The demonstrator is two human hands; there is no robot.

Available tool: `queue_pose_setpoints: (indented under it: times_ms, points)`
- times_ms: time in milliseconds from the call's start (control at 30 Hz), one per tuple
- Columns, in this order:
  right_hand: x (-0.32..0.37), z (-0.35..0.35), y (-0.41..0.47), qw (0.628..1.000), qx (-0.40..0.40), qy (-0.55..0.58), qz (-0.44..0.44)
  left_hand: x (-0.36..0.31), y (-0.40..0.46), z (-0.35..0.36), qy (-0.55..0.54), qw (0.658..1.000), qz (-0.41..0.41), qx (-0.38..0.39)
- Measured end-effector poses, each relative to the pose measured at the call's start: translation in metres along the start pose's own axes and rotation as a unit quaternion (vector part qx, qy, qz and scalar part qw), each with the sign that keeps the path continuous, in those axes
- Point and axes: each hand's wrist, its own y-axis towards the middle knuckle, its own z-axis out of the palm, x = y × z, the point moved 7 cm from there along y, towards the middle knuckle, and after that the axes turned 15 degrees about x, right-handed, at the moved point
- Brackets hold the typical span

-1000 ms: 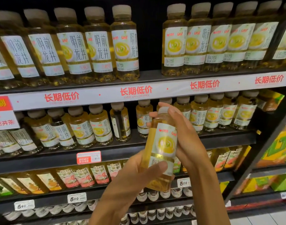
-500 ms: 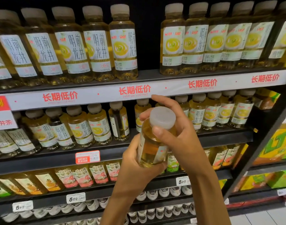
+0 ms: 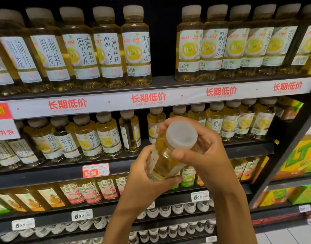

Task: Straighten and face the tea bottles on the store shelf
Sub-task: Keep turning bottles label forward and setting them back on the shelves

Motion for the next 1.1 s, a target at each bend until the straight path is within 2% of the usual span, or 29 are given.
queue_pose_setpoints:
  times_ms: [167, 300, 433, 600, 667, 800, 1100]
  points:
    - [-0.012, -0.007, 0.001, 0.994, -0.074, 0.080, 0.010, 0.008, -0.004, 0.004, -0.039, 0.997, -0.047, 0.051]
    - [-0.025, -0.013, -0.001, 0.986, -0.093, 0.129, 0.055, 0.017, -0.007, 0.010, -0.062, 0.990, -0.084, 0.092]
    - [-0.029, -0.020, -0.007, 0.980, -0.123, 0.149, 0.054, 0.020, -0.006, 0.006, -0.079, 0.989, -0.099, 0.079]
    - [-0.027, -0.026, -0.006, 0.975, -0.170, 0.135, 0.045, 0.013, -0.002, 0.010, -0.050, 0.993, -0.097, 0.037]
    - [-0.027, -0.027, -0.004, 0.973, -0.171, 0.145, 0.044, 0.018, -0.006, 0.011, -0.061, 0.990, -0.122, 0.021]
    - [-0.030, -0.026, -0.003, 0.969, -0.138, 0.203, 0.039, 0.034, -0.019, 0.011, -0.151, 0.970, -0.192, -0.009]
    - [-0.043, -0.030, -0.011, 0.968, -0.164, 0.170, 0.079, 0.025, -0.006, 0.018, -0.117, 0.974, -0.194, 0.022]
